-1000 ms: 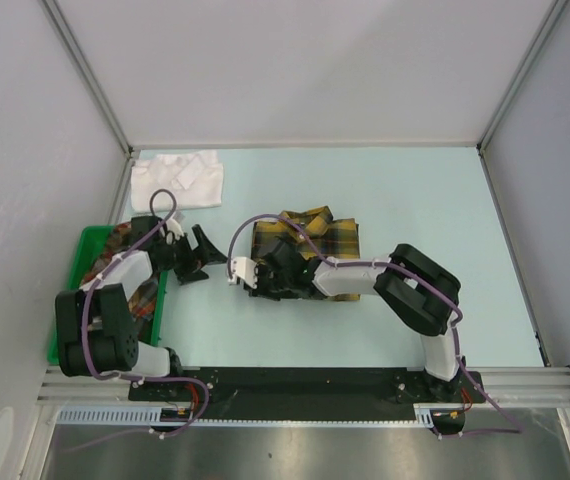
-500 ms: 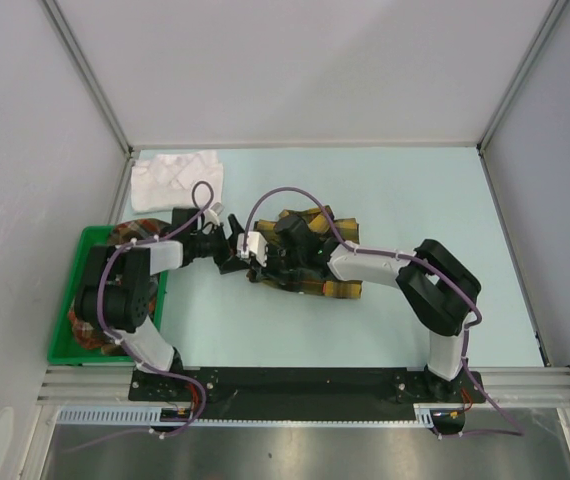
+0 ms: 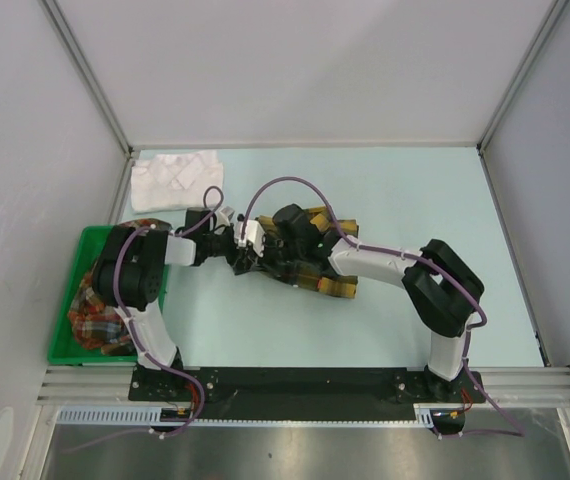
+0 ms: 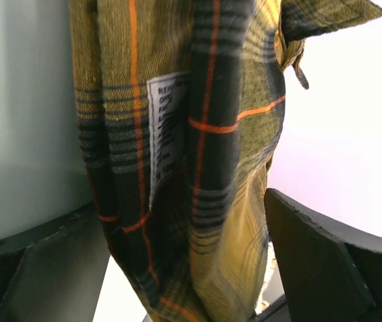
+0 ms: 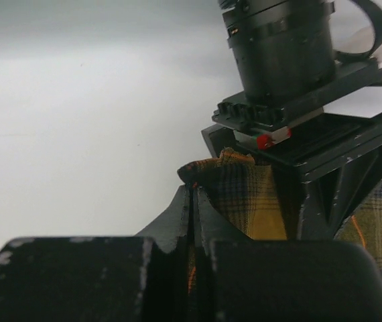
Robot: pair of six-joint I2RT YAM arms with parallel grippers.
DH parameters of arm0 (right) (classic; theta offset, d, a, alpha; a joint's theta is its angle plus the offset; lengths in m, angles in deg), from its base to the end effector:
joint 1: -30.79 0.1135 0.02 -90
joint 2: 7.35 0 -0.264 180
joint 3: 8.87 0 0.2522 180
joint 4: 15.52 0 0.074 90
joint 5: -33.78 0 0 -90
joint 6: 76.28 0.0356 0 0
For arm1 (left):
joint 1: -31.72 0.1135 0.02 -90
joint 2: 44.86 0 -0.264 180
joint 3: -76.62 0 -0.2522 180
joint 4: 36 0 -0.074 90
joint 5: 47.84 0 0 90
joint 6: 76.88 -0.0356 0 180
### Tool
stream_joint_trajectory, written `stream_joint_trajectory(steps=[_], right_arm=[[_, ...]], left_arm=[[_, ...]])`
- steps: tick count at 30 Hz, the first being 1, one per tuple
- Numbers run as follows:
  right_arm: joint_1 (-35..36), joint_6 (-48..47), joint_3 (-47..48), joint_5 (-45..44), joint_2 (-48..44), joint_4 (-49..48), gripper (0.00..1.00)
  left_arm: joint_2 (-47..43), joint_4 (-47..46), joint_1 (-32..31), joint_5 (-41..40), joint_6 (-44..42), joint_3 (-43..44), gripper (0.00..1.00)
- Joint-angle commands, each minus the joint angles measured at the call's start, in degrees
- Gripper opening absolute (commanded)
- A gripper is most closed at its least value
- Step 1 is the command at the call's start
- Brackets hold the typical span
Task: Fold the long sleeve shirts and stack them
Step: Neatly place the folded shirt to the corner
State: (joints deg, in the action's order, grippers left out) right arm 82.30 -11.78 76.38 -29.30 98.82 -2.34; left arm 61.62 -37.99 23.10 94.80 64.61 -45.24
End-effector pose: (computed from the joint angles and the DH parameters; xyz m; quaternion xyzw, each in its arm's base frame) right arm 0.2467 0.3362 0.2177 -0.6202 0.6044 0.3029 0.3979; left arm 0.3206 -0.0772 0.1091 -0.1506 0.8348 -0.5232 0.0823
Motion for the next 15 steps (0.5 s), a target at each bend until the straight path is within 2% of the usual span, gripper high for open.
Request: stream_joint_trajectory(steps=[1, 4, 6, 9, 10, 12, 13, 14, 15], right_arm=[[-0.9, 0.5, 3.6, -0.6, -1.3, -3.2, 0.00], [-1.7, 0.5, 3.4, 0.1, -1.8, -2.8, 0.00], [-1.7, 0.5, 2.8, 0.6, -1.8, -3.0, 0.00], [-1.3, 0.8, 2.2, 0.6, -1.9, -3.6, 0.00], [-1.4, 1.1, 2.3, 0.5, -2.2, -3.8, 0.00], [-1.7, 1.6, 2.8, 0.4, -2.3, -3.2, 0.09], [-2.0, 3.0, 3.4, 0.3, -2.2, -2.1, 0.16], [-3.1, 4.4, 3.8, 0.1, -2.5, -0.9, 0.41], [-3.9, 6.1, 4.5, -0.3, -2.6, 2.4, 0.53]], left_arm=[[0.9, 1.8, -0.2, 0.4, 0.5, 1.8, 0.98], [-0.7, 1.7, 0.2, -0.6, 1.3, 0.9, 0.98], [0.0, -1.1, -0.2, -1.0, 2.7, 1.6, 0.92], [2.0, -2.5, -0.4, -1.1, 2.5, 4.7, 0.66], [2.5, -2.6, -0.4, -0.9, 2.0, 5.8, 0.46], [3.6, 1.9, -0.4, -1.3, -2.8, 11.1, 0.25], [4.7, 4.1, -0.4, -2.6, -5.1, 13.3, 0.04], [4.9, 10.1, -0.3, -4.3, -8.1, 18.3, 0.00], [5.1, 12.2, -0.4, -6.0, -13.9, 20.5, 0.00]])
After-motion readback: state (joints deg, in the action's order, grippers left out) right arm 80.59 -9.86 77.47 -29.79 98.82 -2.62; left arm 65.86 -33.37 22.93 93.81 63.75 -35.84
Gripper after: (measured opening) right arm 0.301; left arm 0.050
